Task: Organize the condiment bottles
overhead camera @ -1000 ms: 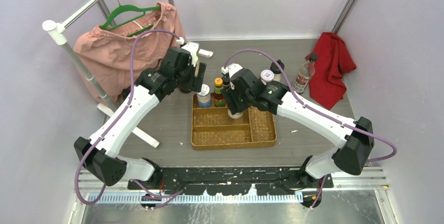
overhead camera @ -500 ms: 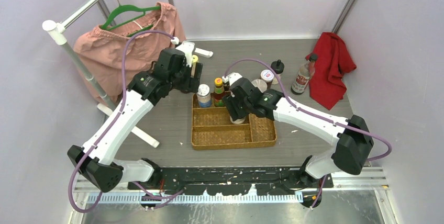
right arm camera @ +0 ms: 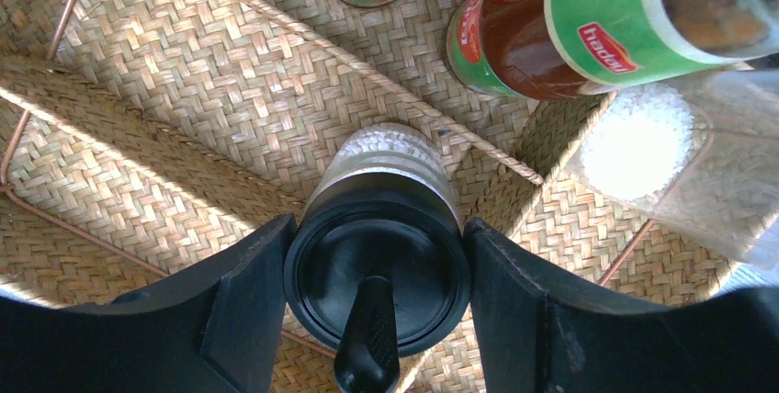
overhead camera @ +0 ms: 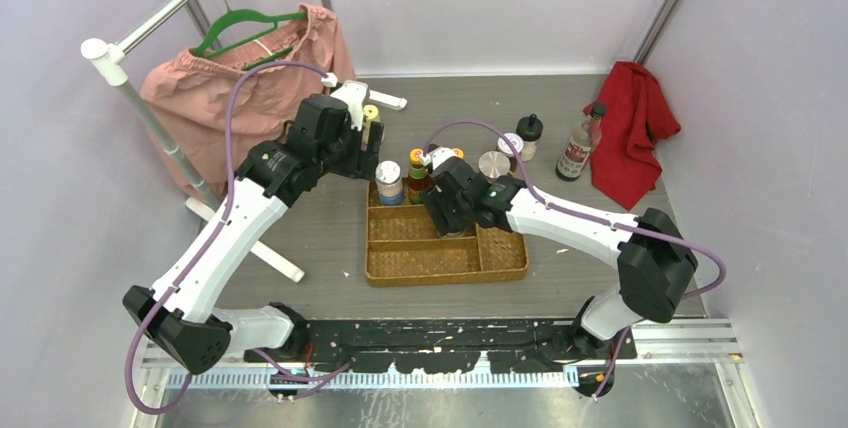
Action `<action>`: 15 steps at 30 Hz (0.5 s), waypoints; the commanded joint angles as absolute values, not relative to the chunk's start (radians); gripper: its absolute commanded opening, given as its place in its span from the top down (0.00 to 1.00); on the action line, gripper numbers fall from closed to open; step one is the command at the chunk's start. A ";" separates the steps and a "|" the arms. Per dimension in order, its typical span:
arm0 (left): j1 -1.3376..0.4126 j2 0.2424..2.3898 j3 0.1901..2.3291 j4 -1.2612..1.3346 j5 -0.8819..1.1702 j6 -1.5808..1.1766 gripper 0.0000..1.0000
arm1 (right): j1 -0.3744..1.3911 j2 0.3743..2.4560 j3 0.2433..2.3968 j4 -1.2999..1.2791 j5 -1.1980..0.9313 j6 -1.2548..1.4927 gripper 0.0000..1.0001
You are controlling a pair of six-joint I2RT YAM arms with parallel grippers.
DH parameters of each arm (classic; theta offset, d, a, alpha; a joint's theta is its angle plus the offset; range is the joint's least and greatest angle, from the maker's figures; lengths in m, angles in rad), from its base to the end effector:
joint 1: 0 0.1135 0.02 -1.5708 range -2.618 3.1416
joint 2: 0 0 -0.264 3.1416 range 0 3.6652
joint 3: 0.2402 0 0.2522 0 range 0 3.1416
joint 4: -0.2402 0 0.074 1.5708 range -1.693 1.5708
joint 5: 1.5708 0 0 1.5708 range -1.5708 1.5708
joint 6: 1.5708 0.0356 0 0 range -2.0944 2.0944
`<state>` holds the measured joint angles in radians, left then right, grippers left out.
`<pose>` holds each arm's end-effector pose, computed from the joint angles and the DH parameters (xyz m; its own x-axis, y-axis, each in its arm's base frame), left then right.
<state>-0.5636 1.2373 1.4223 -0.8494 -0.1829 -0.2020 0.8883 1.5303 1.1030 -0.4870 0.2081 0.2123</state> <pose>0.2141 -0.1276 0.3998 -0.5917 0.1406 -0.7938 0.2915 0.9554 -0.0481 0.2098 0.2464 0.2442 -0.6316 -0.4502 -0.6311 -0.5592 0.8285 -0.0314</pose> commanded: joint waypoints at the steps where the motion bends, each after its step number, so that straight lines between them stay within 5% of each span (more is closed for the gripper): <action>1: -0.566 1.219 1.422 -0.842 -0.183 -0.202 0.21 | 0.894 1.515 1.111 -0.429 0.252 0.218 0.43; 9: -0.566 1.224 1.424 -0.838 -0.178 -0.202 0.21 | 0.893 1.476 1.109 -0.459 0.270 0.220 0.12; 15: -0.565 1.224 1.422 -0.836 -0.174 -0.204 0.21 | 0.894 1.416 1.117 -0.485 0.251 0.225 0.05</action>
<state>-0.5636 1.2373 1.4223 -0.8497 -0.1825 -0.2024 0.8883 1.4952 1.0992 -0.4870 0.2424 0.2146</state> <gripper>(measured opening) 0.795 0.946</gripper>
